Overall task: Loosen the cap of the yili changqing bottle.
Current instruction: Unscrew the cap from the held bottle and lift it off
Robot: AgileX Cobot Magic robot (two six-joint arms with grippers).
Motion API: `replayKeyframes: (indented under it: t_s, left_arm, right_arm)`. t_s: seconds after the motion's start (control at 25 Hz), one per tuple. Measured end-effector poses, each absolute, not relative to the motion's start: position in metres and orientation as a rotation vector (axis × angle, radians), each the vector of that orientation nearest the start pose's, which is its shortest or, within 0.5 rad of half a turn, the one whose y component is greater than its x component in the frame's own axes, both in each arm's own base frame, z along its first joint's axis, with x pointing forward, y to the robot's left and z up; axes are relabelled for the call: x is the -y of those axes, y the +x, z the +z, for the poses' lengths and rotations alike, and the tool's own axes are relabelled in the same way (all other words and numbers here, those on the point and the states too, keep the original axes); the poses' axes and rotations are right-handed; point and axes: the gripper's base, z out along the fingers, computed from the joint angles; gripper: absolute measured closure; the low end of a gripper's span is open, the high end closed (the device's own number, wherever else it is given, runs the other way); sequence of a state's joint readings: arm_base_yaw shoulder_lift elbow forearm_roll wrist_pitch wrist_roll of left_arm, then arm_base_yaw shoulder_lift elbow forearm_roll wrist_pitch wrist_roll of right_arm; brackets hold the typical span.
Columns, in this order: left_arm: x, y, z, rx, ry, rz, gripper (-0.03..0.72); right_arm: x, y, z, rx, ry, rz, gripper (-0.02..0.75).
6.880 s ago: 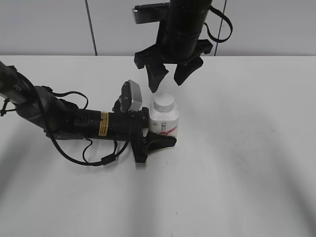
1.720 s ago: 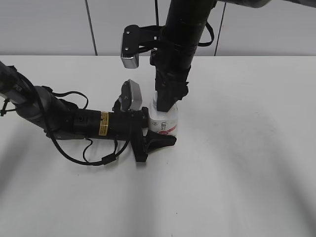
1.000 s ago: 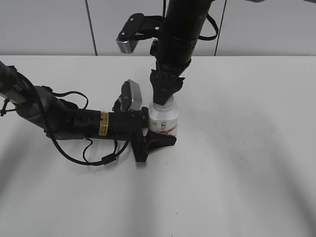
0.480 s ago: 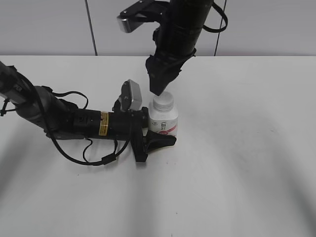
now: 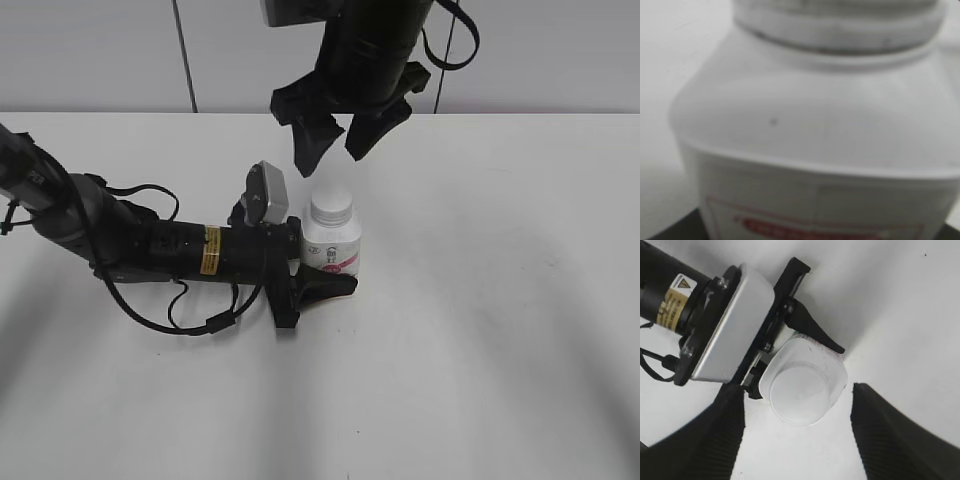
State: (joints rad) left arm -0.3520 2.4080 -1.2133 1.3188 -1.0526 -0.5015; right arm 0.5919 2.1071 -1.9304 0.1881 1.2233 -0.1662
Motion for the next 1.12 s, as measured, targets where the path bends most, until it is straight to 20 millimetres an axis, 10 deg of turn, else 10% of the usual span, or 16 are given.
replayKeyframes:
  t_s: [0.36,1.12]
  left_arm:
    - [0.211,0.355,0.038,-1.558,1.359,-0.952,0.291]
    - [0.211,0.355,0.039,-1.562,1.358,-0.949,0.291]
  right_arm:
    - [-0.264,0.364,0.249,-2.910,-0.626,0.374,0.217]
    - [-0.266,0.367,0.220,-3.015,-0.509,0.348,0.218]
